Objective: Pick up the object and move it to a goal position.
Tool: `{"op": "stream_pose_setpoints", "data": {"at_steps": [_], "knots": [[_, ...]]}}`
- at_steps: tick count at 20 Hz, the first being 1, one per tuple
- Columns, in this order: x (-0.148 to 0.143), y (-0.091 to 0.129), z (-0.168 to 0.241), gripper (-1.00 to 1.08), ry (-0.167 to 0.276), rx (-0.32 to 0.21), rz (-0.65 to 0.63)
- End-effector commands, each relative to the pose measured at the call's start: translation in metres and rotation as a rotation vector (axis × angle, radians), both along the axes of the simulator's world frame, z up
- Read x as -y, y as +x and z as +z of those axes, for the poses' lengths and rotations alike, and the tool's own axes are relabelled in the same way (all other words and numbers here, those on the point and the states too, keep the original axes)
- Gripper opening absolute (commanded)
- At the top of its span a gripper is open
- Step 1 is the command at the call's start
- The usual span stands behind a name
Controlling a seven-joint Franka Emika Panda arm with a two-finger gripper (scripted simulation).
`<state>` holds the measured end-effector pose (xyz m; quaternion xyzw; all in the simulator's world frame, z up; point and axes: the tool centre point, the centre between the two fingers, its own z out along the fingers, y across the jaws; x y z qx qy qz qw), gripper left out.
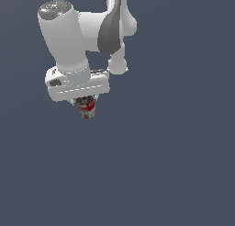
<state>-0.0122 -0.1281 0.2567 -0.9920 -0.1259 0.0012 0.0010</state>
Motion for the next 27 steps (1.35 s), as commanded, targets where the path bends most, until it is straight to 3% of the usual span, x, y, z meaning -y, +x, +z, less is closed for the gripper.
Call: {"op": "stream_pose_setpoints", "data": {"at_steps": [1,13,27], "knots": [[0.01,0.008,0.025,-1.0,-0.001,0.003,0.0],[0.045,0.035,0.1,-1.0,-0.001,0.003,0.001],[0.056,0.045,0.124,-1.0,-0.002,0.003,0.001]]}}
